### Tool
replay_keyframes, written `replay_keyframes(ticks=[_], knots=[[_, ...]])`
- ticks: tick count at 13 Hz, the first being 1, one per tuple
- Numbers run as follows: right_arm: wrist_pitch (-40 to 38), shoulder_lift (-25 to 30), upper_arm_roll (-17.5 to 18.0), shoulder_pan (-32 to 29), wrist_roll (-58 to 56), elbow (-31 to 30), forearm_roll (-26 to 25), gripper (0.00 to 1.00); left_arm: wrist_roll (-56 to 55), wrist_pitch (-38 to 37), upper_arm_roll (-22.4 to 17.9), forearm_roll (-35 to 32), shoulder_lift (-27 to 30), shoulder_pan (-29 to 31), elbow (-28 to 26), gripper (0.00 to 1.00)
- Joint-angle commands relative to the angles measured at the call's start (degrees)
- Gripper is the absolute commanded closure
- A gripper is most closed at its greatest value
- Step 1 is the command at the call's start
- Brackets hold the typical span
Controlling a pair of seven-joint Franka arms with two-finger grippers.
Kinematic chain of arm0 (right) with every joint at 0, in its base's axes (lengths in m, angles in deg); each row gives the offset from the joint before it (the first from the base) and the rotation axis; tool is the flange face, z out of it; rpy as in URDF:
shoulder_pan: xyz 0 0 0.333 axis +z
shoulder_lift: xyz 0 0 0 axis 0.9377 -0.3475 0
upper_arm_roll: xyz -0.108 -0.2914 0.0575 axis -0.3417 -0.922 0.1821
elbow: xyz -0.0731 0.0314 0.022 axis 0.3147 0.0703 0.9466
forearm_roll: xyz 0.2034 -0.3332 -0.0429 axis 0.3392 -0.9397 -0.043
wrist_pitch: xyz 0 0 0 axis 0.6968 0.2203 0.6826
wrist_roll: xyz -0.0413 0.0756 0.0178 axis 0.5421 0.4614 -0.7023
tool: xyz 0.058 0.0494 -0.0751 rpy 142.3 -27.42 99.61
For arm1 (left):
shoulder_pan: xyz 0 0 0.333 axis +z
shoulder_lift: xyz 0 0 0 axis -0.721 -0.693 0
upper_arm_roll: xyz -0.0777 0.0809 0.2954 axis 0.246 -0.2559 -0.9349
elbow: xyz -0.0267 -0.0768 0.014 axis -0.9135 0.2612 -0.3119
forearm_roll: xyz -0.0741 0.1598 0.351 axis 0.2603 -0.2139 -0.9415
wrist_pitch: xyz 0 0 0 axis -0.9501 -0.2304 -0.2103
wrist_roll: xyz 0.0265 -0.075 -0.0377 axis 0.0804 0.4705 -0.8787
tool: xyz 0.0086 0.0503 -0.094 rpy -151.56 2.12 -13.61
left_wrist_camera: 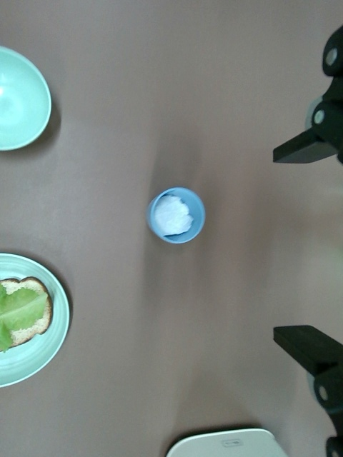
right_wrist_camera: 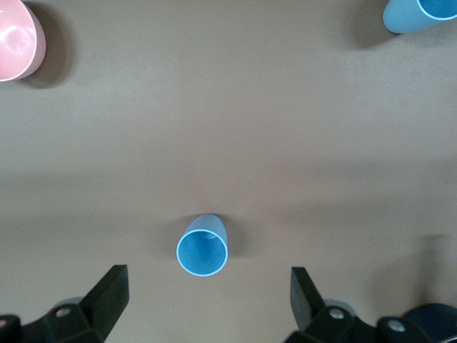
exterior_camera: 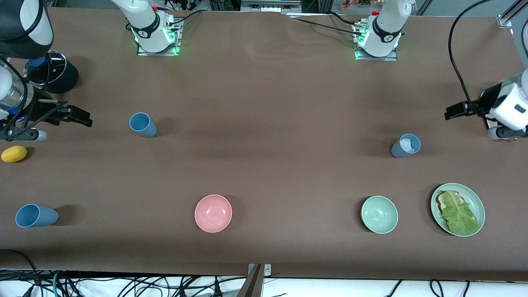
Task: Stack blue cups with both arms
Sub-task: 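Reach the left gripper to the tissue-filled blue cup and grasp it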
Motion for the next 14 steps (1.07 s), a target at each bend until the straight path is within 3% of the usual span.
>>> replay_keyframes(ticks=[1, 5, 10, 13, 14], knots=[[0.6, 0.6, 0.1, 0.2, 0.8, -0.8, -0.5, 0.0, 3.6, 5.3, 0.4, -2.5, -2.7, -0.2, -2.9, 0.0], [0.6, 0.5, 0.1, 0.2, 0.8, -0.9, -0.5, 0.0, 4.5, 14.7, 0.5, -3.1, -4.4, 0.2, -13.1, 0.0], [0.6, 0.5, 0.1, 0.2, 0.8, -0.9, -0.5, 0.0, 4.6, 18.6, 0.6, -3.1, -10.9, 1.6, -13.2, 0.01], [0.6, 0.5, 0.1, 0.2, 0.8, -0.9, -0.5, 0.0, 4.6, 21.5, 0.7, -2.5, -13.5, 2.4, -12.8, 0.13], [0.6, 0.5, 0.1, 0.2, 0.8, -0.9, -0.5, 0.0, 4.6, 23.3, 0.6, -2.5, -14.9, 2.7, -12.8, 0.23]])
